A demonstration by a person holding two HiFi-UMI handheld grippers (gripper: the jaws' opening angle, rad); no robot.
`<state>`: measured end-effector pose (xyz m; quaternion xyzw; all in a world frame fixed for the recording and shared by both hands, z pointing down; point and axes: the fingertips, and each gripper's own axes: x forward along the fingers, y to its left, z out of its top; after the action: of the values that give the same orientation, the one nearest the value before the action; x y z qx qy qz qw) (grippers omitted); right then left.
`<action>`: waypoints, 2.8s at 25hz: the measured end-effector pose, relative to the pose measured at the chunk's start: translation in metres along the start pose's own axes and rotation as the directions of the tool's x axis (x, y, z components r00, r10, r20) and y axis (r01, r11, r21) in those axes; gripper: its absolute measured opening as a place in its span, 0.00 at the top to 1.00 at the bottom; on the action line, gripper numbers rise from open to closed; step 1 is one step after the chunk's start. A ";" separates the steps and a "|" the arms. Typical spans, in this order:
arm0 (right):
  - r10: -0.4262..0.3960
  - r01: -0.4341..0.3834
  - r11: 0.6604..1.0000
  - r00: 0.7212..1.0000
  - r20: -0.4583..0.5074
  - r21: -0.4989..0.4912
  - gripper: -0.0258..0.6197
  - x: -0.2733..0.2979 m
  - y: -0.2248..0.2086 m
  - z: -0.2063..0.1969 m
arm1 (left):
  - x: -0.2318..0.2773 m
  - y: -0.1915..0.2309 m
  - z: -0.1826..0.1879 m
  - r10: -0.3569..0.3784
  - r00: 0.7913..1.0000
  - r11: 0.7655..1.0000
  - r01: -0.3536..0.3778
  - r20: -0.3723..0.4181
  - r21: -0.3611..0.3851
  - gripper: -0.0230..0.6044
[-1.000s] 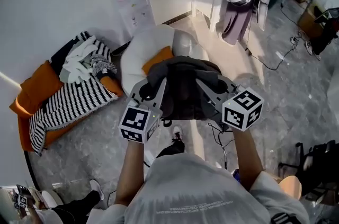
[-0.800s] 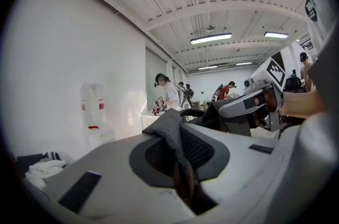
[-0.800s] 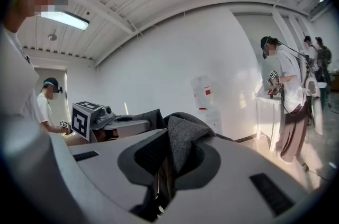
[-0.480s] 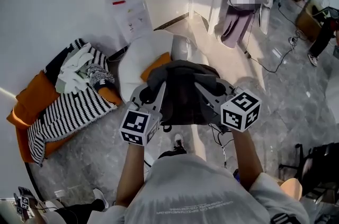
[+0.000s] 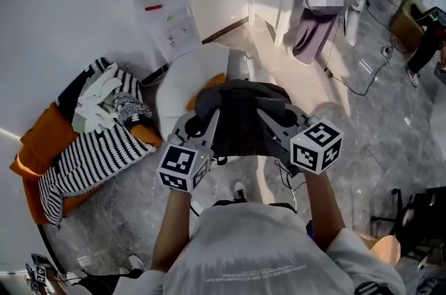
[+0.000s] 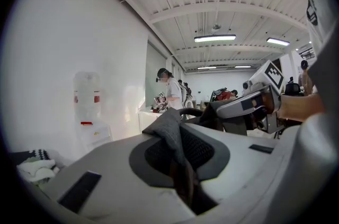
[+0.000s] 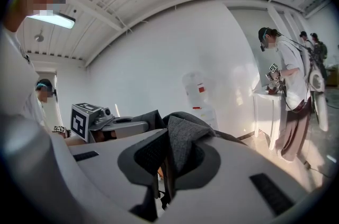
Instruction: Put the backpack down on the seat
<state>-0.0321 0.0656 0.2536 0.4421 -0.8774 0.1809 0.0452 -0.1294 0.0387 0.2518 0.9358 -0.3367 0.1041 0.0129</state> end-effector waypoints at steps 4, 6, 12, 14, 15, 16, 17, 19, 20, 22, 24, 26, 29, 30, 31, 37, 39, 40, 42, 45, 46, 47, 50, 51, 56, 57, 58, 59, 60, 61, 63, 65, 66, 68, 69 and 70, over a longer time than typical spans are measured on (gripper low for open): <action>-0.005 0.005 1.000 1.000 -0.006 0.019 0.91 0.009 -0.009 0.003 | 0.011 0.009 0.000 -0.008 1.000 1.000 0.008 -0.010 0.000 0.89; -0.005 0.006 1.000 1.000 -0.011 0.025 0.91 0.012 -0.013 0.002 | 0.015 0.012 0.000 -0.013 1.000 1.000 0.013 -0.016 0.000 0.89; -0.005 0.006 0.999 1.000 -0.017 0.041 0.91 0.025 -0.028 0.001 | 0.029 0.022 -0.006 -0.014 0.999 1.000 0.015 -0.032 0.007 0.89; 0.000 0.001 0.999 1.000 -0.026 0.042 0.91 0.027 -0.033 -0.001 | 0.035 0.024 -0.009 -0.010 0.999 1.000 0.010 -0.038 0.006 0.89; 0.004 -0.002 0.999 1.000 -0.029 0.044 0.91 0.028 -0.036 -0.001 | 0.038 0.025 -0.009 -0.007 0.999 1.000 0.008 -0.041 0.005 0.89; 0.006 -0.004 0.999 0.999 -0.032 0.045 0.91 0.029 -0.039 -0.001 | 0.041 0.025 -0.009 -0.006 0.999 1.000 0.006 -0.042 0.005 0.89; 0.007 -0.005 0.999 0.999 -0.034 0.046 0.91 0.031 -0.043 0.000 | 0.045 0.027 -0.009 -0.004 0.999 1.000 0.005 -0.043 0.005 0.89; 0.011 -0.009 0.999 0.999 -0.037 0.043 0.91 0.037 -0.051 0.004 | 0.053 0.032 -0.008 -0.001 0.999 1.000 0.001 -0.045 0.003 0.89; 0.016 -0.014 0.999 0.999 -0.040 0.041 0.91 0.040 -0.055 0.006 | 0.057 0.035 -0.008 0.002 0.999 1.000 -0.002 -0.046 0.000 0.89; 0.028 -0.026 0.999 0.999 -0.045 0.038 0.91 0.048 -0.064 0.010 | 0.066 0.041 -0.006 0.014 0.999 1.000 -0.015 -0.048 -0.007 0.89; 0.037 -0.036 0.999 0.998 -0.046 0.036 0.91 0.054 -0.074 0.014 | 0.075 0.047 -0.005 0.027 0.998 1.000 -0.028 -0.048 -0.011 0.89; 0.047 -0.046 0.998 0.998 -0.046 0.039 0.91 0.057 -0.082 0.016 | 0.083 0.049 -0.005 0.036 0.998 0.999 -0.037 -0.052 -0.013 0.89; 0.063 -0.061 0.997 0.997 -0.049 0.044 0.91 0.063 -0.096 0.019 | 0.097 0.054 -0.003 0.049 0.997 0.999 -0.050 -0.055 -0.014 0.89; 0.068 -0.066 0.997 0.996 -0.049 0.045 0.91 0.065 -0.101 0.021 | 0.102 0.057 -0.002 0.054 0.997 0.998 -0.055 -0.056 -0.014 0.89; 0.072 -0.069 0.996 0.996 -0.049 0.047 0.91 0.068 -0.106 0.023 | 0.107 0.059 -0.002 0.058 0.997 0.998 -0.059 -0.058 -0.014 0.89; 0.096 -0.093 0.994 0.993 -0.061 0.055 0.91 0.084 -0.135 0.024 | 0.135 0.071 -0.006 0.076 0.994 0.997 -0.077 -0.076 -0.016 0.89; 0.103 -0.100 0.993 0.992 -0.067 0.058 0.91 0.089 -0.145 0.023 | 0.145 0.075 -0.009 0.081 0.993 0.996 -0.082 -0.083 -0.018 0.89; 0.107 -0.103 0.993 0.992 -0.070 0.060 0.91 0.092 -0.150 0.023 | 0.150 0.078 -0.010 0.082 0.993 0.996 -0.084 -0.086 -0.019 0.89; 0.115 -0.110 0.992 0.990 -0.081 0.066 0.91 0.099 -0.159 0.022 | 0.160 0.083 -0.013 0.084 0.992 0.996 -0.086 -0.095 -0.017 0.89; 0.127 -0.120 0.990 0.986 -0.104 0.076 0.91 0.109 -0.173 0.018 | 0.174 0.090 -0.019 0.086 0.990 0.996 -0.089 -0.113 -0.027 0.89; 0.131 -0.123 0.989 0.985 -0.112 0.077 0.91 0.112 -0.177 0.018 | 0.179 0.092 -0.020 0.087 0.989 0.995 -0.092 -0.118 -0.032 0.89; 0.135 -0.126 0.989 0.984 -0.119 0.078 0.91 0.115 -0.182 0.018 | 0.184 0.095 -0.022 0.089 0.989 0.995 -0.094 -0.122 -0.037 0.89; 0.143 -0.133 0.988 0.980 -0.136 0.082 0.91 0.127 -0.197 0.016 | 0.199 0.105 -0.027 0.091 0.987 0.994 -0.098 -0.134 -0.046 0.89; 0.145 -0.134 0.987 0.979 -0.141 0.084 0.91 0.130 -0.202 0.016 | 0.204 0.107 -0.029 0.092 0.986 0.994 -0.099 -0.138 -0.051 0.89; 0.152 -0.138 0.986 0.975 -0.161 0.093 0.91 0.146 -0.225 0.013 | 0.229 0.120 -0.038 0.097 0.983 0.992 -0.109 -0.154 -0.069 0.89; 0.152 -0.138 0.986 0.975 -0.163 0.094 0.91 0.148 -0.231 0.013 | 0.234 0.122 -0.039 0.098 0.983 0.992 -0.110 -0.153 -0.068 0.89; 0.153 -0.139 0.986 0.974 -0.164 0.095 0.91 0.151 -0.236 0.013 | 0.239 0.124 -0.040 0.100 0.983 0.992 -0.111 -0.154 -0.067 0.89; 0.155 -0.140 0.985 0.974 -0.166 0.097 0.91 0.154 -0.241 0.012 | 0.245 0.127 -0.041 0.101 0.983 0.991 -0.113 -0.156 -0.067 0.89; 0.157 -0.141 0.985 0.973 -0.169 0.100 0.91 0.157 -0.246 0.011 | 0.250 0.129 -0.043 0.103 0.982 0.991 -0.115 -0.160 -0.067 0.89; 0.159 -0.143 0.984 0.972 -0.173 0.103 0.91 0.160 -0.252 0.010 | 0.255 0.131 -0.045 0.105 0.981 0.991 -0.118 -0.163 -0.069 0.89; 0.165 -0.147 0.983 0.969 -0.181 0.110 0.91 0.166 -0.262 0.008 | 0.265 0.135 -0.049 0.110 0.979 0.990 -0.124 -0.171 -0.074 0.89; 0.171 -0.151 0.982 0.967 -0.190 0.116 0.91 0.172 -0.273 0.005 | 0.275 0.139 -0.053 0.113 0.977 0.989 -0.129 -0.179 -0.076 0.89; 0.174 -0.153 0.981 0.965 -0.194 0.119 0.91 0.176 -0.278 0.003 | 0.280 0.141 -0.055 0.115 0.976 0.988 -0.131 -0.184 -0.077 0.89; 0.183 -0.160 0.979 0.962 -0.205 0.124 0.91 0.184 -0.287 -0.002 | 0.288 0.146 -0.063 0.122 0.973 0.987 -0.140 -0.198 -0.080 0.89; 0.187 -0.163 0.979 0.959 -0.211 0.126 0.91 0.188 -0.291 -0.005 | 0.291 0.148 -0.068 0.127 0.970 0.986 -0.147 -0.207 -0.083 0.89; 0.191 -0.166 0.978 0.957 -0.218 0.127 0.91 0.191 -0.294 -0.009 | 0.294 0.151 -0.072 0.133 0.968 0.984 -0.154 -0.215 -0.087 0.89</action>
<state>0.0849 -0.2365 0.3889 0.3389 -0.8917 0.2810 0.1054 -0.0171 -0.2555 0.3755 0.8910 -0.4053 0.1845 0.0886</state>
